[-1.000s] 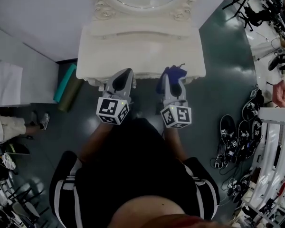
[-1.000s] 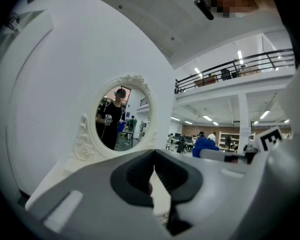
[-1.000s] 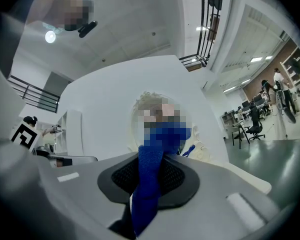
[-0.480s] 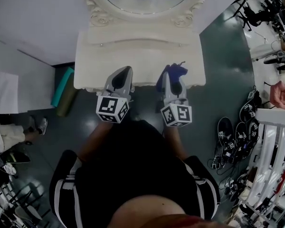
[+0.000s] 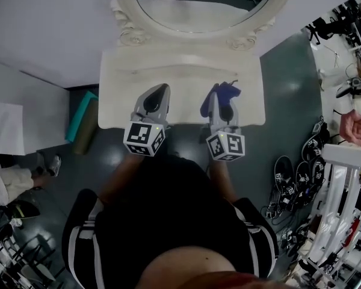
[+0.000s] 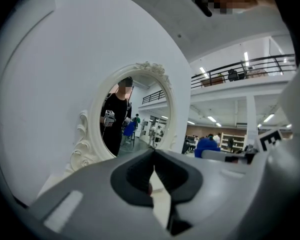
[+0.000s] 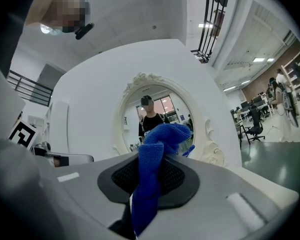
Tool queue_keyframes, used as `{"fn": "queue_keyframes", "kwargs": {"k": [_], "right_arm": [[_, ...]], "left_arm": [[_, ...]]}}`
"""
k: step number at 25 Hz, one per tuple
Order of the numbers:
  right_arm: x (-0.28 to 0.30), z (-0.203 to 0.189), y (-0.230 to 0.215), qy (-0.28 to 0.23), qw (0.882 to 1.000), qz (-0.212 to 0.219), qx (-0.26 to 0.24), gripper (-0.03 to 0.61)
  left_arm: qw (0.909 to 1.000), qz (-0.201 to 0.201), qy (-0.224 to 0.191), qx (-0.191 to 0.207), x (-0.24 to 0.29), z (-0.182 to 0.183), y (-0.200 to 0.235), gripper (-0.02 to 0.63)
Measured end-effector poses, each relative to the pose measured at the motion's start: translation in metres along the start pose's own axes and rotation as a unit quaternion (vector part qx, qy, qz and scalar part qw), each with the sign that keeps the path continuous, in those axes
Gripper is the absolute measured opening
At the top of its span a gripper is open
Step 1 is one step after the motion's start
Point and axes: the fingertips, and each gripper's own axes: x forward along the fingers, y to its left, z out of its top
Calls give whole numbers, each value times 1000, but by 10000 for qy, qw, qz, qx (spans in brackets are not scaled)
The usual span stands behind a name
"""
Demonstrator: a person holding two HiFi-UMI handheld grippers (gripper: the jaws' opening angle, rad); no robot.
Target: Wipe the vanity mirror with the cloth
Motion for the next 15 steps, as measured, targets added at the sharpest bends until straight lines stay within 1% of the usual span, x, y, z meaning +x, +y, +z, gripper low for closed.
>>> {"fn": "queue_keyframes", "kwargs": {"k": [5, 8, 11, 15], "right_arm": [[40, -4, 8, 47, 9998, -191, -2, 72], [60, -3, 8, 14, 9994, -337, -55, 72], [77, 9, 3, -79, 9991, -417, -77, 72], [87, 22, -9, -151, 9986, -504, -113, 72]], "left_arm": [[9999, -126, 21, -74, 21, 13, 39, 12], [9996, -259, -8, -93, 34, 20, 55, 12], [9995, -321, -33, -47, 52, 31, 61, 12], [9991, -397, -82, -104, 63, 42, 54, 12]]}}
